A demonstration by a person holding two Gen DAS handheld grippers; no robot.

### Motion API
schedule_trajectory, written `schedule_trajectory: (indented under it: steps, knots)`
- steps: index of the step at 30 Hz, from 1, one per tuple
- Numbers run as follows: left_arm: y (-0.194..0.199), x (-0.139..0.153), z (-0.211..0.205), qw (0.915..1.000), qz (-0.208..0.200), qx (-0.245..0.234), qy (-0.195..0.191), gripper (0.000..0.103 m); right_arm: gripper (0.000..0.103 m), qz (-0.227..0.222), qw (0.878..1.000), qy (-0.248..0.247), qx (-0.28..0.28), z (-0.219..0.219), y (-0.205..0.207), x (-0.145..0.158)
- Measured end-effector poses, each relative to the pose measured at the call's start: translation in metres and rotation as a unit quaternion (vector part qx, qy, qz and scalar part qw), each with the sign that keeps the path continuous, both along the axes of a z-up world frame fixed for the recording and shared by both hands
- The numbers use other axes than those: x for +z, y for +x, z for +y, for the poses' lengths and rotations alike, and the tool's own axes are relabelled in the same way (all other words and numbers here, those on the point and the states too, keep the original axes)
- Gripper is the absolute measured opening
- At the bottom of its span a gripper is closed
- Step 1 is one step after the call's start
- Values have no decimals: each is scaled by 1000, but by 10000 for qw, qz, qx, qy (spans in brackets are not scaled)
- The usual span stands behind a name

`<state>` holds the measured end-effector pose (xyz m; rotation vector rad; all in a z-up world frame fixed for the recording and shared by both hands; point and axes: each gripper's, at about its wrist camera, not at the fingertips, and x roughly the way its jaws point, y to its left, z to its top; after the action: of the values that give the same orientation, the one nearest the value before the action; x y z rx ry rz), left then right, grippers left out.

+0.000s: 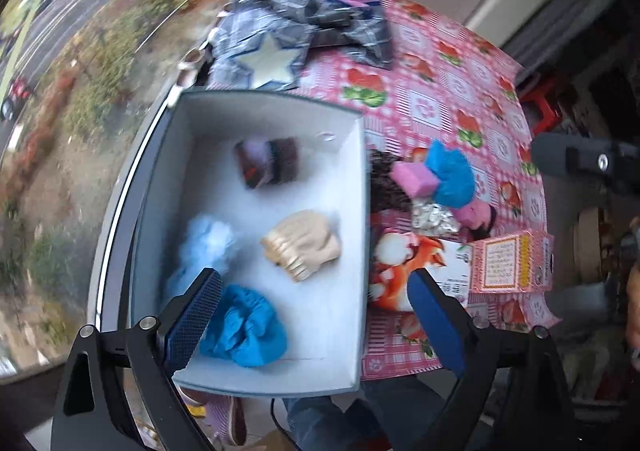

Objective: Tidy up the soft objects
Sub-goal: 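Move both tools back toward the remaining pile of soft items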

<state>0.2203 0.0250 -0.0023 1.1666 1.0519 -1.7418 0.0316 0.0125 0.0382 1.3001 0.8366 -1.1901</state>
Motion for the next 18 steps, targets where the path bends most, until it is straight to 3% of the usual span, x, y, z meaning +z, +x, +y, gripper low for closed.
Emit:
schedule_trajectory:
  steps: [10, 18]
  knots:
    - [-89, -5, -2, 9946, -426, -950, -39, 95, 103, 152, 9883, 109, -1512, 44, -130, 8]
    - [-160, -36, -14, 9852, -809, -1487, 284, 95, 103, 94, 9786, 306, -2033, 75, -194, -8]
